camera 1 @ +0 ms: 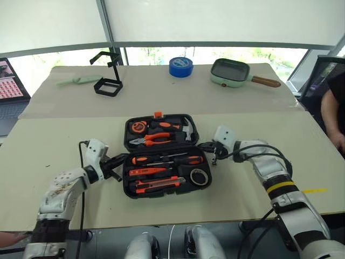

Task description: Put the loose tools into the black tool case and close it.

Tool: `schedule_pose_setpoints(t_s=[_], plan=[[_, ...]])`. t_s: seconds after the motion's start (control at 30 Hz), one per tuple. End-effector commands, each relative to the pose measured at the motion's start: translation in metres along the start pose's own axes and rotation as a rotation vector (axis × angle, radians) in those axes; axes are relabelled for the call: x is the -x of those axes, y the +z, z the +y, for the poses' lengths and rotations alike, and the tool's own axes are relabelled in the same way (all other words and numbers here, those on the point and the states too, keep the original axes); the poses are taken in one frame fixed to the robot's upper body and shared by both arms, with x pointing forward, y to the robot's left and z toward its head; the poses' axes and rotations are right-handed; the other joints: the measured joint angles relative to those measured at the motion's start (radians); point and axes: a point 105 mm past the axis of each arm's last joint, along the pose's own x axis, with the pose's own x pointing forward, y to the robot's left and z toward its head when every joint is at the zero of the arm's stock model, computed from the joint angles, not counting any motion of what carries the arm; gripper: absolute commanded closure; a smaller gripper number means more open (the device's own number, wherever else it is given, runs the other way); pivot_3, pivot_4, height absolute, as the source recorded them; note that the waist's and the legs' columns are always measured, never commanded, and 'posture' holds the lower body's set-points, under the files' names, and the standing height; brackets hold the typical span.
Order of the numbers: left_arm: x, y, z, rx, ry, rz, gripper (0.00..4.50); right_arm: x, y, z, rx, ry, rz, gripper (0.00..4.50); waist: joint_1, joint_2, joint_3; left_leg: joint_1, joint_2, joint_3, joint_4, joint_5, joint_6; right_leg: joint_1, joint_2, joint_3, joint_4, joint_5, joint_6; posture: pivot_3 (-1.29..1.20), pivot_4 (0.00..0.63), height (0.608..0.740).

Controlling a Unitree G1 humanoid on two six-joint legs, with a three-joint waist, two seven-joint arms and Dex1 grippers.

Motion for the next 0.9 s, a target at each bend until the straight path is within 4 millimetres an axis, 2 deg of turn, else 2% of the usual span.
schedule_pose_setpoints(t_s=[0.03, 0.27, 0.47, 0.57, 0.63, 0.67, 0.7, 0.73, 0.8, 0.9], plan=[[-0.005, 0.007, -0.013, -0.054, -0.104, -0.015, 4.46, 0.004, 0.014, 0.014, 0.029, 0.055, -0.052, 4.50, 0.002, 0.000, 0.000, 0.000, 0.000, 0.000, 0.000, 0.000, 0.000, 0.000, 0.000, 0.000, 0.000, 0.000, 0.000, 0.00, 0.150, 0.740], [0.013, -0.007, -0.019, -0.113, -0.214, 0.096, 4.46, 0.018, 0.015, 0.038, -0.021, 0.082, -0.031, 4.50, -0.001, 0.000, 0.000, 0.000, 0.000, -0.001, -0.001, 0.000, 0.000, 0.000, -0.001, 0.000, -0.001, 0.000, 0.000, 0.00, 0.150, 0.740], [0.028, -0.004, -0.018, -0.082, -0.202, 0.083, 4.46, 0.025, 0.017, 0.060, -0.111, 0.118, -0.016, 4.50, -0.002, 0.000, 0.000, 0.000, 0.002, -0.001, -0.001, -0.001, -0.001, -0.001, -0.001, 0.001, -0.001, -0.002, 0.000, 0.00, 0.150, 0.740], [0.031, -0.005, -0.017, -0.075, -0.196, 0.084, 4.46, 0.028, 0.018, 0.062, -0.125, 0.105, -0.015, 4.50, -0.001, 0.000, 0.000, 0.000, 0.002, -0.001, -0.001, -0.001, -0.001, -0.001, -0.001, 0.001, -0.001, -0.003, 0.001, 0.00, 0.150, 0.740], [0.034, -0.003, -0.015, -0.064, -0.187, 0.075, 4.46, 0.032, 0.022, 0.054, -0.075, 0.052, -0.050, 4.50, 0.000, 0.000, 0.000, 0.000, 0.002, -0.002, -0.001, -0.001, -0.001, 0.000, -0.001, 0.001, -0.001, -0.005, 0.004, 0.00, 0.150, 0.740], [0.037, -0.001, -0.013, -0.083, -0.176, 0.072, 4.46, 0.037, 0.020, 0.051, -0.116, 0.047, -0.034, 4.50, 0.000, 0.000, 0.000, 0.000, 0.002, -0.002, -0.001, -0.001, -0.001, -0.001, -0.001, 0.001, -0.001, -0.005, 0.004, 0.00, 0.150, 0.740], [0.040, 0.000, -0.007, -0.158, -0.133, 0.079, 4.50, 0.044, 0.019, 0.046, -0.114, 0.031, -0.031, 4.21, 0.000, 0.000, 0.000, 0.000, 0.002, -0.002, -0.001, -0.001, -0.001, -0.001, -0.001, 0.001, -0.001, -0.005, 0.004, 0.00, 0.150, 0.740], [0.044, -0.001, -0.002, -0.186, -0.100, 0.102, 4.23, 0.051, 0.017, 0.041, -0.127, 0.015, -0.016, 3.92, 0.000, 0.000, 0.000, 0.000, 0.002, -0.002, -0.001, -0.001, -0.001, -0.001, -0.001, 0.001, -0.001, -0.005, 0.004, 0.00, 0.150, 0.740], [0.055, 0.010, -0.003, -0.099, -0.124, 0.063, 3.70, 0.069, 0.017, 0.033, -0.122, 0.023, 0.014, 3.33, 0.001, 0.000, 0.000, 0.000, 0.002, -0.002, 0.000, -0.001, -0.001, -0.001, -0.001, 0.001, 0.000, -0.005, 0.004, 0.00, 0.150, 0.740], [0.065, 0.005, 0.009, -0.030, -0.053, 0.220, 2.71, 0.082, 0.038, 0.015, -0.182, -0.016, -0.019, 2.41, 0.002, -0.001, 0.001, 0.000, 0.002, -0.003, 0.000, -0.001, 0.000, -0.001, -0.002, 0.001, -0.001, -0.005, 0.004, 0.00, 0.150, 0.740]])
